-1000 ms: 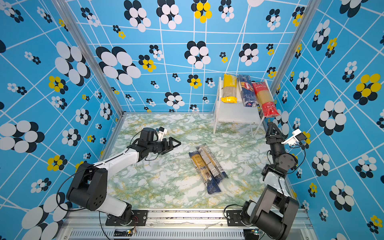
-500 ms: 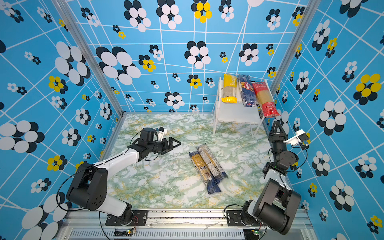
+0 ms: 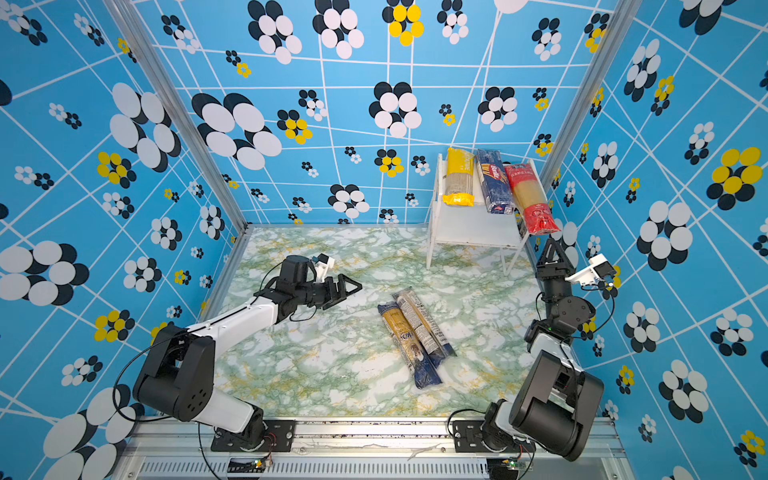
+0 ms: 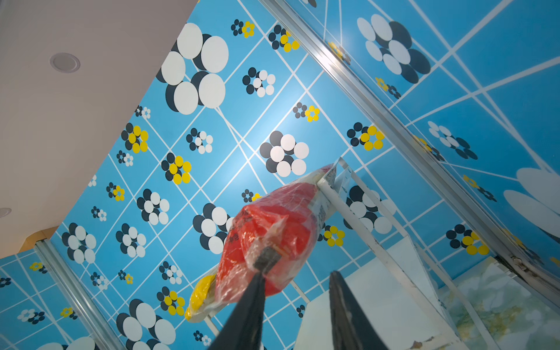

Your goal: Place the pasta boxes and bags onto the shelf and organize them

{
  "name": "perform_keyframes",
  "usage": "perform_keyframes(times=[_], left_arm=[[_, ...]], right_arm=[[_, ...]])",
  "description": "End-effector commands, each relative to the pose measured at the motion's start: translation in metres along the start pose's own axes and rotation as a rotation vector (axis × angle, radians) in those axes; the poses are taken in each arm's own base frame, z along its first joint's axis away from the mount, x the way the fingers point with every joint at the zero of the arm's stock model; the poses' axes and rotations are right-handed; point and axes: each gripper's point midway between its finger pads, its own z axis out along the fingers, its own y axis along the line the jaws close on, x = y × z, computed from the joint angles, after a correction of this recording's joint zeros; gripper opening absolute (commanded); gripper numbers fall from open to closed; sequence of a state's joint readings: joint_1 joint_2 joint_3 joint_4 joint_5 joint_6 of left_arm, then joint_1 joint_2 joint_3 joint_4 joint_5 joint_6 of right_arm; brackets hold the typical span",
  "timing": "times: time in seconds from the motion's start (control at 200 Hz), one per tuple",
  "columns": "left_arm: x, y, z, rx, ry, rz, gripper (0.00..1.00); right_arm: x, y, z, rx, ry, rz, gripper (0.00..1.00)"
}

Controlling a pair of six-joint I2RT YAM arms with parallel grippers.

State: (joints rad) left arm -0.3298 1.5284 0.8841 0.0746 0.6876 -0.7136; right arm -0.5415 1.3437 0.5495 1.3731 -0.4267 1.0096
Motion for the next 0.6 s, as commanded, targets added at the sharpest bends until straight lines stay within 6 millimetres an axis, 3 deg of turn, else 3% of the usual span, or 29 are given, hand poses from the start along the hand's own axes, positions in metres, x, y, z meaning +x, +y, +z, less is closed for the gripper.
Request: perform_keyframes(times=[0.0,0.335,0.595], left_arm=[[-0.003,-0.008,0.002,0.015,-0.003,0.027,0.99],[-0.004,-0.009,0.002,0.016,-0.005,0.031,0.99],[-0.004,-0.009,0.004,0.018,-0.001,0.032,0.99]], right_arm=[[-0.006,0.019,0.009,-0.058,-0.027,-0.053,0.38],[-0.01,0.012,0.016,-0.018,-0.083,-0.057,0.34],[-0.001,0.015,0.028,-0.004,-0.07,-0.09,0.33]])
